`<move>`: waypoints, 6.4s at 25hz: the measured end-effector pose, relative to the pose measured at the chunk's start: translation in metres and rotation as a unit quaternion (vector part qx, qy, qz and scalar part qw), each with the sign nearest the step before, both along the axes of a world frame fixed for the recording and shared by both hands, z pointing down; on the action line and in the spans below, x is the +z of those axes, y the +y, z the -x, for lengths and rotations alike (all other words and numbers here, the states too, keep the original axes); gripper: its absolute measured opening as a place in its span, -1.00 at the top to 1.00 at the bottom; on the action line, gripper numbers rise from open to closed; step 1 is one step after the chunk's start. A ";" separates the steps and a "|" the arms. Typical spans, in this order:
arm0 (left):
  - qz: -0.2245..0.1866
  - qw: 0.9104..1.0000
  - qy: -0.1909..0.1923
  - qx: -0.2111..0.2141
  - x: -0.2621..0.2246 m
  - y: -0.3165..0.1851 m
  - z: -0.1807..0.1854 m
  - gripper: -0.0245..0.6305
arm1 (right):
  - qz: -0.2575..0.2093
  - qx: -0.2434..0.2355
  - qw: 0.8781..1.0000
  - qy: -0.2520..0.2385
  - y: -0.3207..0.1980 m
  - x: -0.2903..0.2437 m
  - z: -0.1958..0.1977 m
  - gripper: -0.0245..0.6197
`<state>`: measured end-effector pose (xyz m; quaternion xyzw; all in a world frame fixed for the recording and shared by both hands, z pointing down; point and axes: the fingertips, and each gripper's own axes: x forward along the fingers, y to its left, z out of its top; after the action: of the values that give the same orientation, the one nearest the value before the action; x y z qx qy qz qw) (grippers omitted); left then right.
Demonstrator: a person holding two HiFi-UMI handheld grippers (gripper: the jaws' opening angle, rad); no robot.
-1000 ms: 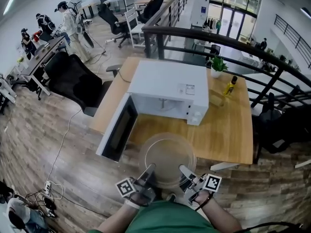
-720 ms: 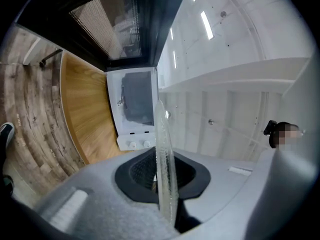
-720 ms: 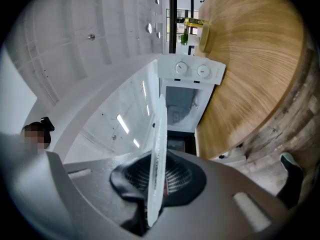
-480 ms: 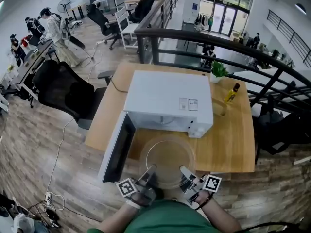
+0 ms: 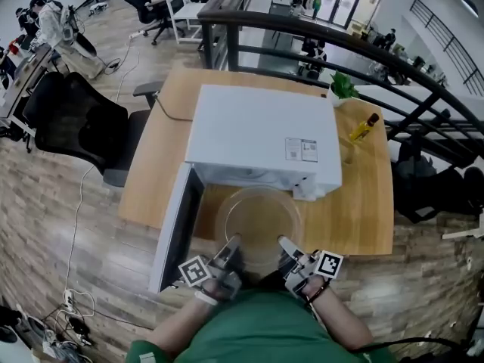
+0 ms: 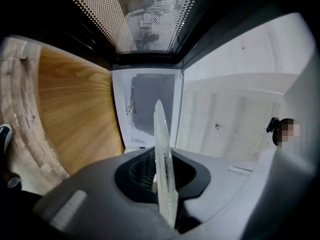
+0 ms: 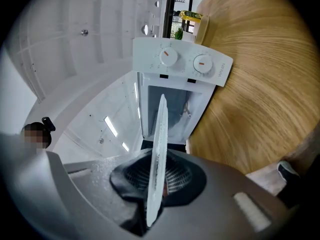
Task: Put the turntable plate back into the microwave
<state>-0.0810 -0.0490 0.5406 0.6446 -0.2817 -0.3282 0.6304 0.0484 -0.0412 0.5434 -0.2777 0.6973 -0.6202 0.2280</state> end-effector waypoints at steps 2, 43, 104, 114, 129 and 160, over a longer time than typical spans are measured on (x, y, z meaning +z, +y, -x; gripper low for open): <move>0.005 1.000 -0.004 -0.006 0.008 -0.009 0.002 0.81 | 0.006 -0.003 1.000 -0.002 -0.010 0.009 0.002 0.82; 0.035 0.994 -0.031 -0.103 0.097 -0.123 0.015 0.81 | 0.034 -0.055 0.998 -0.012 -0.136 0.105 0.017 0.81; 0.091 0.984 -0.097 -0.120 0.125 -0.148 0.014 0.61 | 0.095 -0.018 0.995 0.024 -0.125 0.119 0.037 0.81; 0.079 0.984 -0.109 -0.121 0.117 -0.131 0.024 0.74 | 0.093 0.010 0.995 0.018 -0.141 0.119 0.019 0.81; 0.083 0.985 -0.099 -0.116 0.111 -0.157 0.015 0.82 | 0.081 -0.001 0.992 0.096 -0.145 0.111 0.028 0.73; 0.087 0.984 -0.099 -0.122 0.115 -0.187 0.022 0.84 | 0.096 0.031 0.984 0.145 -0.185 0.113 0.032 0.87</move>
<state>-0.1025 -0.2359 0.6554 0.5772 -0.4472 -0.3111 0.6083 0.0169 -0.2257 0.6566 -0.4065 0.6516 -0.6298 0.1159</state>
